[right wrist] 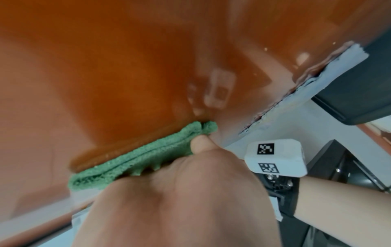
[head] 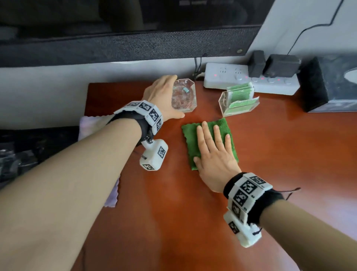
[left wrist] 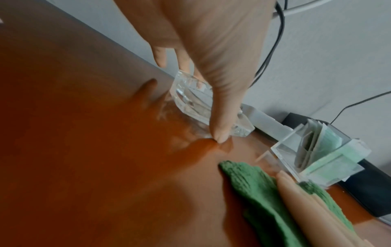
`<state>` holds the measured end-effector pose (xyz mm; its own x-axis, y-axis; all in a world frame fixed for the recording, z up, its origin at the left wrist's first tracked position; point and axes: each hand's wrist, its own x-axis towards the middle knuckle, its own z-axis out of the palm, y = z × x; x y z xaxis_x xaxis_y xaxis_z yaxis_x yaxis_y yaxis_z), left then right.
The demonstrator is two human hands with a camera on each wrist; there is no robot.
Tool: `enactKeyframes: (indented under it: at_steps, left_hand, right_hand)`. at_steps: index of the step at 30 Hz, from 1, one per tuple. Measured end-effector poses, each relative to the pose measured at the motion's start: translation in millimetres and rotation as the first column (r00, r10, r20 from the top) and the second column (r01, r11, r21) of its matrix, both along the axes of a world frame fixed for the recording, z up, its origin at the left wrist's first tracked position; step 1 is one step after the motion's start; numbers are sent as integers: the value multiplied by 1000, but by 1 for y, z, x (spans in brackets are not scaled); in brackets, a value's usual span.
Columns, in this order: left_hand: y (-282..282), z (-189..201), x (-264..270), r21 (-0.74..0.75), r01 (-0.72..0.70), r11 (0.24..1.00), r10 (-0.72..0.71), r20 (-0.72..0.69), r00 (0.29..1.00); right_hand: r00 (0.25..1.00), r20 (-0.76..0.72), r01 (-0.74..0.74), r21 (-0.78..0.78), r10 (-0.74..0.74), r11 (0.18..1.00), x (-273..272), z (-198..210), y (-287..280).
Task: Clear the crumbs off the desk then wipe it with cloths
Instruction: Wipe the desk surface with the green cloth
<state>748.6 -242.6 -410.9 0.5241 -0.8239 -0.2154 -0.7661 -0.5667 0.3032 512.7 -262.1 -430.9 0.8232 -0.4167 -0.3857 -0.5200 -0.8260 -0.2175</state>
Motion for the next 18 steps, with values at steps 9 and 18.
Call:
enactKeyframes:
  at_steps: [9, 18]
  left_hand:
    - [40, 10, 36, -50, -130, 990, 128, -44, 991]
    - [105, 30, 73, -91, -195, 977, 189, -63, 980]
  right_hand:
    - [995, -15, 103, -5, -103, 995, 50, 1, 9]
    - [989, -8, 144, -47, -145, 988, 158, -7, -25]
